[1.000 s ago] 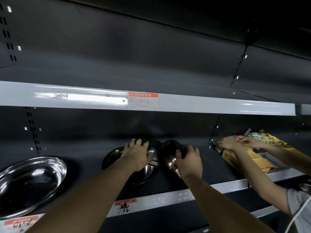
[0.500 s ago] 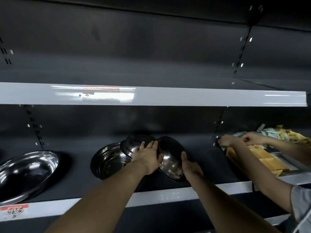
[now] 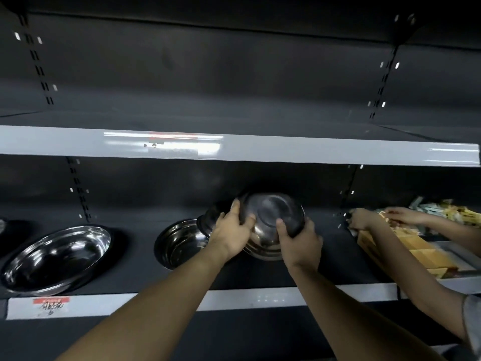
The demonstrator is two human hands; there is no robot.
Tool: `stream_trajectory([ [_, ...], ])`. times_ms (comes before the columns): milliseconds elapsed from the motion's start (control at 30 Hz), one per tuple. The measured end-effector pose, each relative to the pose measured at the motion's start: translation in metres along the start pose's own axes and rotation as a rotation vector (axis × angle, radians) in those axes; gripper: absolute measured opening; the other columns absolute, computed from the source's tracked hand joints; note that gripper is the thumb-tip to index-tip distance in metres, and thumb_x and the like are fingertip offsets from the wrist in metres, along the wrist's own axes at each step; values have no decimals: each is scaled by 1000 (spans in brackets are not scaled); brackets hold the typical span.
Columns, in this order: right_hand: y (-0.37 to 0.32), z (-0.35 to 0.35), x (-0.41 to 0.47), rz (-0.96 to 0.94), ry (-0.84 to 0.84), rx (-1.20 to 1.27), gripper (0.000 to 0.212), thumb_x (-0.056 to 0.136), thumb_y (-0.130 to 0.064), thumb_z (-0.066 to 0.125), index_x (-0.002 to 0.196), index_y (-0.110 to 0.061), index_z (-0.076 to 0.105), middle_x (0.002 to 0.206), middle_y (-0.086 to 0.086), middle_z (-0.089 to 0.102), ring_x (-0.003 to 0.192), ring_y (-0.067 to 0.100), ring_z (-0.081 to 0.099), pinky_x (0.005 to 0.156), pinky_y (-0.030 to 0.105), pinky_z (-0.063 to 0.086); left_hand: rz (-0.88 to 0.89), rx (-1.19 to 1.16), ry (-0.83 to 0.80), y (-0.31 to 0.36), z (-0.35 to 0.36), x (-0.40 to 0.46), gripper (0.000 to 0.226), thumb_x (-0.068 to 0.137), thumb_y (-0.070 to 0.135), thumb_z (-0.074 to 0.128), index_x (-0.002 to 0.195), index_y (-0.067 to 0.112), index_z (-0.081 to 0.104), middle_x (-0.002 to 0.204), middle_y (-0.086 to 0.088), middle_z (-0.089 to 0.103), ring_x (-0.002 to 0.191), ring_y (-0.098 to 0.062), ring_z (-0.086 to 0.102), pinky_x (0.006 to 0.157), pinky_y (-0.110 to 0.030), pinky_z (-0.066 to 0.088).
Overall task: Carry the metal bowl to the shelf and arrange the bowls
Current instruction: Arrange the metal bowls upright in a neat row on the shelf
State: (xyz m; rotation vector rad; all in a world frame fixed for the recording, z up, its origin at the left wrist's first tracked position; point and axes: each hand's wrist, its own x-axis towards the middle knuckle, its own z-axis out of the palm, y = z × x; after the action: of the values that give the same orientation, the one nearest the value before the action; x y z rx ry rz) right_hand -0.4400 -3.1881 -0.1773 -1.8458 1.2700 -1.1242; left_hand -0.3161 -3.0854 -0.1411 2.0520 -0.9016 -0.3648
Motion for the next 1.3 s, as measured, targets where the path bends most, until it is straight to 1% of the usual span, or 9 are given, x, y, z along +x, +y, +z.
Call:
stream_trajectory([
  [200, -30, -4, -21, -199, 27, 133, 87, 84, -29, 71, 156, -26, 23, 147, -3, 50, 136, 22, 42, 106, 36, 42, -81, -609, 79, -6, -30, 1, 62, 94, 55, 49, 151, 34, 36, 150, 9, 47, 137, -16, 45, 113, -26, 29],
  [300, -42, -4, -35, -180, 11, 309, 73, 94, -10, 53, 157, -25, 18, 152, -4, 47, 135, 16, 49, 107, 31, 44, -113, -780, 75, -11, -48, 2, 61, 93, 63, 40, 143, 27, 47, 134, 4, 61, 123, -17, 58, 112, -37, 38],
  [400, -55, -4, -41, 2, 183, 438, 51, 102, -12, 41, 152, -19, 36, 124, 1, 68, 122, 24, 60, 91, 24, 41, -192, -925, 75, -13, -63, -2, 64, 89, 74, 38, 131, 29, 53, 112, 4, 67, 98, -15, 68, 95, -36, 52],
  [567, -60, -7, -45, 166, 164, 447, 47, 104, -42, 38, 129, -13, 65, 121, 13, 70, 117, 33, 62, 101, 33, 46, -207, -675, 93, -22, -67, -6, 74, 92, 54, 52, 150, 11, 37, 151, -8, 45, 135, -29, 47, 116, -45, 36],
  [633, -56, -7, -43, 227, 77, 448, 40, 101, -37, 47, 125, -11, 67, 108, 16, 74, 90, 26, 71, 82, 25, 57, -203, -621, 89, -24, -68, -11, 80, 91, 52, 54, 155, 12, 27, 157, -6, 35, 141, -28, 41, 118, -44, 33],
  [700, -52, -8, -41, 289, 16, 435, 34, 96, -23, 52, 122, -7, 66, 83, 17, 75, 52, 14, 66, 47, 18, 51, -194, -600, 66, -26, -70, -13, 82, 90, 54, 54, 155, 14, 25, 158, -5, 33, 141, -28, 40, 118, -44, 33],
  [800, -47, -11, -42, 335, -3, 419, 28, 96, -16, 51, 115, -2, 65, 57, 13, 68, 32, 9, 57, 34, 16, 43, -184, -587, 32, -29, -73, -10, 78, 90, 56, 54, 154, 18, 30, 154, -3, 41, 139, -27, 43, 119, -43, 31],
  [1100, -31, -21, -37, 389, 144, 414, 17, 100, -13, 45, 115, -7, 52, 79, 9, 66, 57, 24, 69, 50, 26, 53, -106, -141, 78, -39, -87, -5, 62, 102, 49, 35, 154, 15, 30, 159, -7, 32, 144, -28, 35, 117, -38, 26],
  [1300, -8, -17, -33, 517, 179, 223, 40, 97, -11, 46, 136, 0, 41, 126, 30, 59, 109, 46, 64, 94, 55, 55, -129, -23, 56, -54, -83, -4, 62, 103, 48, 33, 154, 15, 30, 157, -8, 31, 141, -29, 38, 114, -37, 29],
])
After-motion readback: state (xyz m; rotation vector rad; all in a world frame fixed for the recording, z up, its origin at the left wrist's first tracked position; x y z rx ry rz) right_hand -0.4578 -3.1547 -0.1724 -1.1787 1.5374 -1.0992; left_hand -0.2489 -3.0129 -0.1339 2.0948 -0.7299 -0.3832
